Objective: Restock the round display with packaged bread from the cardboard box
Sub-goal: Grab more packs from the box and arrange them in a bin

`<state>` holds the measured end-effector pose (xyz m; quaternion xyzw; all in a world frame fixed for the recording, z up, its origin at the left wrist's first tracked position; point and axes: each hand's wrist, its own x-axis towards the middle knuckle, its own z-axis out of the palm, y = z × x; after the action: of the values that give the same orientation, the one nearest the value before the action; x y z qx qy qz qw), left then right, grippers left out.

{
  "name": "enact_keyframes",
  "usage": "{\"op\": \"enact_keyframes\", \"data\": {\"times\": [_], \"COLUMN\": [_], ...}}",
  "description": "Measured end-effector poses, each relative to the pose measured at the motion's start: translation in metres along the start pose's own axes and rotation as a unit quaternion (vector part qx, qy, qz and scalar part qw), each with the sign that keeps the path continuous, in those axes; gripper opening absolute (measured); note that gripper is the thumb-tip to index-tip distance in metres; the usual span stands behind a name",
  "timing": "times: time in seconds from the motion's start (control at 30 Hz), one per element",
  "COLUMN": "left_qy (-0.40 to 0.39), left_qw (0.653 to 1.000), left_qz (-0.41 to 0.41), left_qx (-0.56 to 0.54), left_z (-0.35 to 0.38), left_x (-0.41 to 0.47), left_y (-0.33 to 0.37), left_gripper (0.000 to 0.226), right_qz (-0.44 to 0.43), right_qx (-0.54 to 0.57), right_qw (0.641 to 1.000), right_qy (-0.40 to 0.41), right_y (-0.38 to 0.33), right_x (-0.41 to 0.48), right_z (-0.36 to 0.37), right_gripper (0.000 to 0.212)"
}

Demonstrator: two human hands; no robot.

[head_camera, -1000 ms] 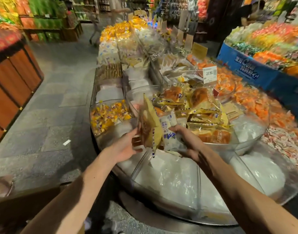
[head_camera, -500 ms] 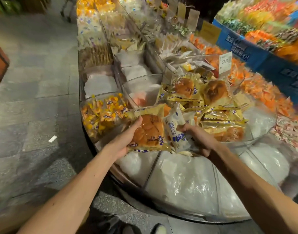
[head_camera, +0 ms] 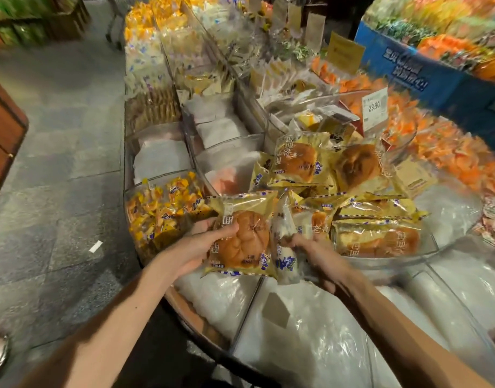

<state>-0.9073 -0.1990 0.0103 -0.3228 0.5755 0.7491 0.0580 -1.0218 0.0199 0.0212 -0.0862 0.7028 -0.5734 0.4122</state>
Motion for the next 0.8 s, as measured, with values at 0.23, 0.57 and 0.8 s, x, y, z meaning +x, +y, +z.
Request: {"op": "enact_keyframes", "data": {"times": [0.23, 0.57, 0.8], "left_qy": [-0.034, 0.006, 0.116], "left_qw": [0.998, 0.995, 0.953], "left_qz": [-0.013, 0.086, 0.233], "left_qx": [0.049, 0.052, 0.153], "left_z": [-0.007, -0.064, -0.091], "left_x": [0.031, 0.089, 0.185], "left_y": [0.023, 0.113, 0.176], "left_gripper": [0.073, 0.064, 0.042], "right_qz": [0.041, 0.035, 0.023], "right_qx": [0.036, 0.034, 0.088], "right_qw": [0.998, 0.99, 0.981], "right_qy": [0.034, 0.136, 0.169], "right_y": [-0.002, -0.02, -0.053], "right_x": [0.006, 0.016, 0.008], "right_z": [-0.009, -0.023, -0.009], "right_gripper": [0.083, 0.108, 0.085]}}
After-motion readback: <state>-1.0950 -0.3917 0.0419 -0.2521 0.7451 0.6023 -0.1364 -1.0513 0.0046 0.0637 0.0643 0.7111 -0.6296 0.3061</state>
